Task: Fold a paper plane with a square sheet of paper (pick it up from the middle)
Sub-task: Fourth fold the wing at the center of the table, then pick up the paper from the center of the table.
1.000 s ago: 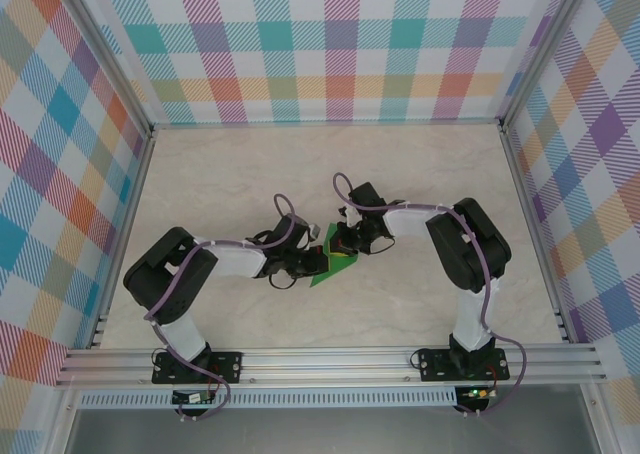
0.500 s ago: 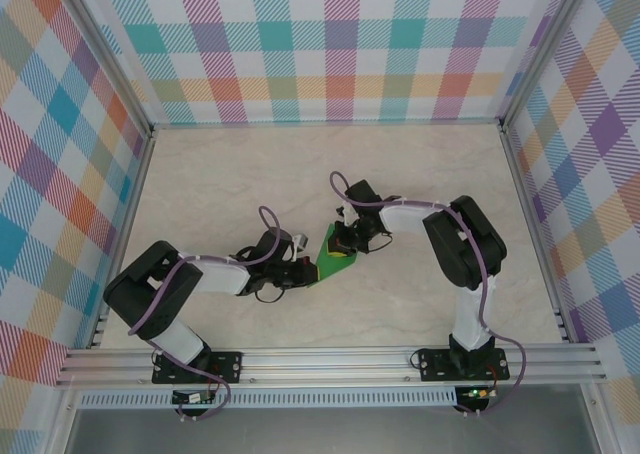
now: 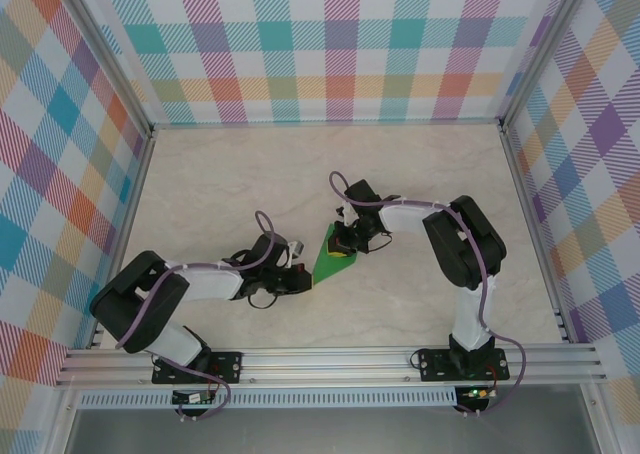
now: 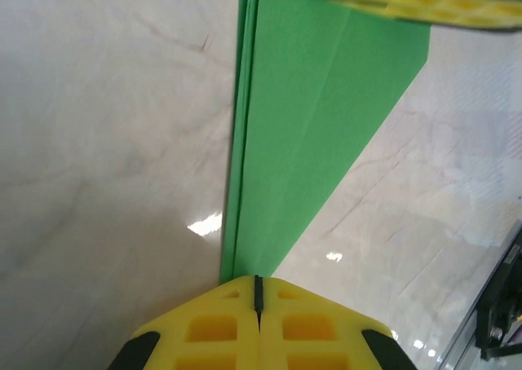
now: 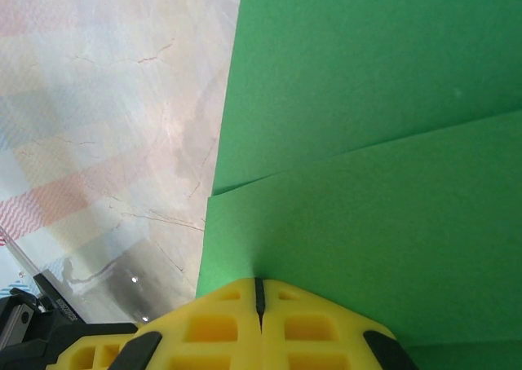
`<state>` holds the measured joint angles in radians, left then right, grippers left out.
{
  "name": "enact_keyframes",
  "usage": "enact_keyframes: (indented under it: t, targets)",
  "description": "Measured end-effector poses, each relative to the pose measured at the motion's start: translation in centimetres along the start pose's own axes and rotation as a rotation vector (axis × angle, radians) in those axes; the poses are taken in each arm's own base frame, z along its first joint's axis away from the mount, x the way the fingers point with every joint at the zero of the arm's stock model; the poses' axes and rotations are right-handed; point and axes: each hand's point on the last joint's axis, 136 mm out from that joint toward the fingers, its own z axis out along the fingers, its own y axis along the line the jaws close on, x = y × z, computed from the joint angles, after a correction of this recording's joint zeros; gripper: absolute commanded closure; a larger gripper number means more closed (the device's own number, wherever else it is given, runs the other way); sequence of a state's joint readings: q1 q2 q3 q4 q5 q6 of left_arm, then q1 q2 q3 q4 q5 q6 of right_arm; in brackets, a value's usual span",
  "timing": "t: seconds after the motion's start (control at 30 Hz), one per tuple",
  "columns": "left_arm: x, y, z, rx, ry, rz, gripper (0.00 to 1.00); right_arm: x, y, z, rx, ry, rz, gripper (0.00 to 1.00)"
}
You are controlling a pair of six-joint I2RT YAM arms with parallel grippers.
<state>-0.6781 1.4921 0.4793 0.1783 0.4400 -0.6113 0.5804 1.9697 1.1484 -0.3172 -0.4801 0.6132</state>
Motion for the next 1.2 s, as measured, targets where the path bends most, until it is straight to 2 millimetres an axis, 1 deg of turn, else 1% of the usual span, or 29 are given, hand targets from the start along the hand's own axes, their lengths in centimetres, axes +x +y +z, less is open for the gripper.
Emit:
enact_keyframes:
  t: [0.2, 0.3, 0.37, 0.43, 0.5, 0.53, 0.57, 0.63, 0.7, 0.73, 0.8, 0.87, 0.93, 1.03, 1.1, 1.2]
  targets:
    - [1.5, 0.7, -1.1, -0.048, 0.051, -0.007, 1.00, -0.2, 0.0, -0.2, 0.008, -0.002, 0.004, 0.99]
    - [1.4, 0.7, -1.8, -0.078, 0.052, -0.015, 0.91, -0.4, 0.1, -0.3, 0.012, -0.008, 0.006, 0.94]
    - [0.4, 0.0, -2.4, -0.087, 0.022, -0.009, 0.84, -0.8, 0.2, -0.6, 0.014, -0.017, 0.011, 0.86]
    - [-1.3, -1.2, -3.0, -0.084, -0.029, 0.005, 0.74, -1.2, 0.5, -1.1, 0.013, -0.037, 0.021, 0.75]
    - [-3.3, -2.4, -3.8, -0.084, -0.090, 0.014, 0.62, -1.6, 1.2, -2.2, 0.009, -0.074, 0.025, 0.64]
    - [-4.3, -2.9, -4.1, -0.090, -0.126, 0.017, 0.54, -2.0, 1.6, -3.0, 0.007, -0.100, 0.033, 0.57]
    - [-5.4, -3.2, -4.5, -0.103, -0.165, 0.016, 0.47, -2.3, 2.0, -3.9, 0.006, -0.132, 0.036, 0.52]
    - [-6.9, -3.3, -5.2, -0.131, -0.226, 0.006, 0.37, -2.9, 2.7, -5.5, 0.004, -0.190, 0.051, 0.47]
    - [-7.9, -3.0, -5.7, -0.164, -0.269, -0.007, 0.28, -3.5, 2.9, -6.8, 0.006, -0.249, 0.069, 0.44]
    - [-8.4, -2.9, -5.8, -0.179, -0.287, -0.014, 0.25, -3.6, 2.7, -7.2, 0.011, -0.269, 0.086, 0.43]
    - [-9.3, -2.7, -6.0, -0.202, -0.317, -0.028, 0.20, -3.5, 2.1, -7.3, 0.025, -0.285, 0.117, 0.42]
    - [-10.0, -2.5, -6.0, -0.222, -0.337, -0.041, 0.16, -3.2, 0.9, -6.9, 0.048, -0.286, 0.161, 0.42]
    - [-10.5, -2.1, -5.9, -0.244, -0.350, -0.053, 0.10, -3.0, 0.3, -6.6, 0.059, -0.282, 0.193, 0.43]
    - [-10.9, -0.9, -6.0, -0.277, -0.360, -0.088, 0.02, -3.0, -0.1, -6.0, 0.057, -0.273, 0.222, 0.47]
    - [-11.0, -0.1, -6.2, -0.299, -0.360, -0.115, 0.00, -3.1, -0.1, -5.4, 0.044, -0.264, 0.231, 0.49]
    - [-11.3, 0.5, -6.5, -0.308, -0.371, -0.142, 0.00, -3.1, -0.4, -4.5, 0.037, -0.242, 0.249, 0.52]
